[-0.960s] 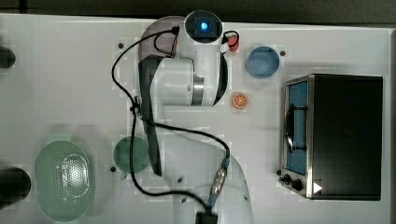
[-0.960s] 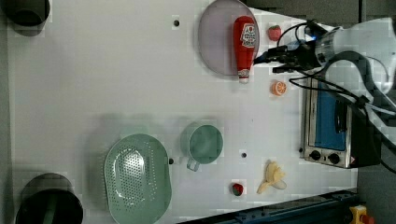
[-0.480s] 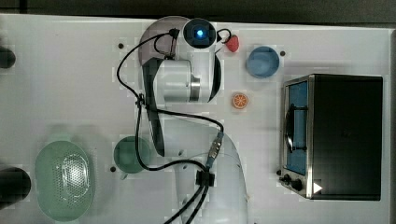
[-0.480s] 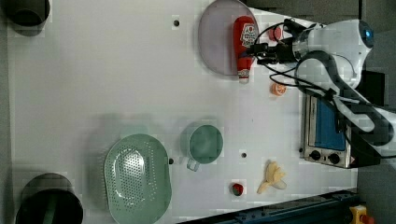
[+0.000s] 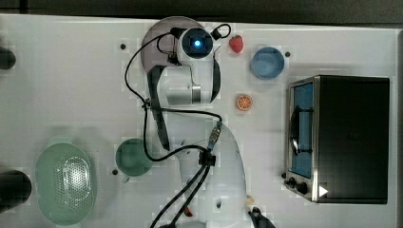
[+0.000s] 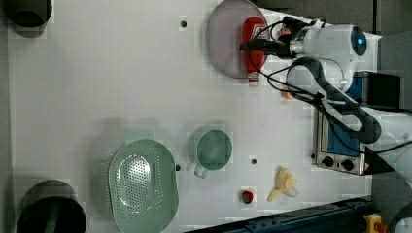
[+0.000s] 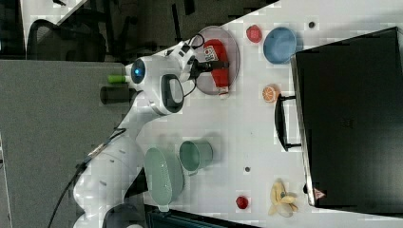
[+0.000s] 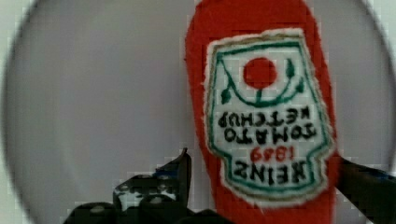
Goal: Pick ketchup from plate and place it on table.
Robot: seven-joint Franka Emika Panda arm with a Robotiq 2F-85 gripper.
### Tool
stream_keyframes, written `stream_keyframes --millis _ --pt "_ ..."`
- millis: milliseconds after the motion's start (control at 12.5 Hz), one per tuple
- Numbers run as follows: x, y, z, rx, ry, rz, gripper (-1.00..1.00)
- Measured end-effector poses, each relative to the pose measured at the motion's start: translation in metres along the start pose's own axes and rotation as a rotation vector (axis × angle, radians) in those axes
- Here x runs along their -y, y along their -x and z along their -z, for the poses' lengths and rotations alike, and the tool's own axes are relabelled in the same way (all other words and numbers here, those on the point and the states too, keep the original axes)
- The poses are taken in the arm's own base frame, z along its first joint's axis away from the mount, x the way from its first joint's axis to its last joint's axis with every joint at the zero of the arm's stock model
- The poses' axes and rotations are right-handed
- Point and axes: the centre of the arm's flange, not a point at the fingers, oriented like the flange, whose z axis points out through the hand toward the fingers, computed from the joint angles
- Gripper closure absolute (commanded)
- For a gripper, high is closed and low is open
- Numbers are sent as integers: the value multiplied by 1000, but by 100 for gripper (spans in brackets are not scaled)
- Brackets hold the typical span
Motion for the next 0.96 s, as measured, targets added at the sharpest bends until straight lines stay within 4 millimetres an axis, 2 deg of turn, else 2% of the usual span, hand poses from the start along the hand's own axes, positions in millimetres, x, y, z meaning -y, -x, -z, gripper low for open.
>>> stream_keyframes --millis 80,160,320,400,720,960 --pt "0 2 -9 -3 -6 -3 -100" --pt "-1 6 -16 4 -5 -4 -91" --pt "-5 3 -14 -6 9 3 -42" --pt "-5 1 -10 -12 8 3 -24" --pt "-3 -12 5 -60 0 2 -24" --pt "-1 -13 9 -42 5 5 -24"
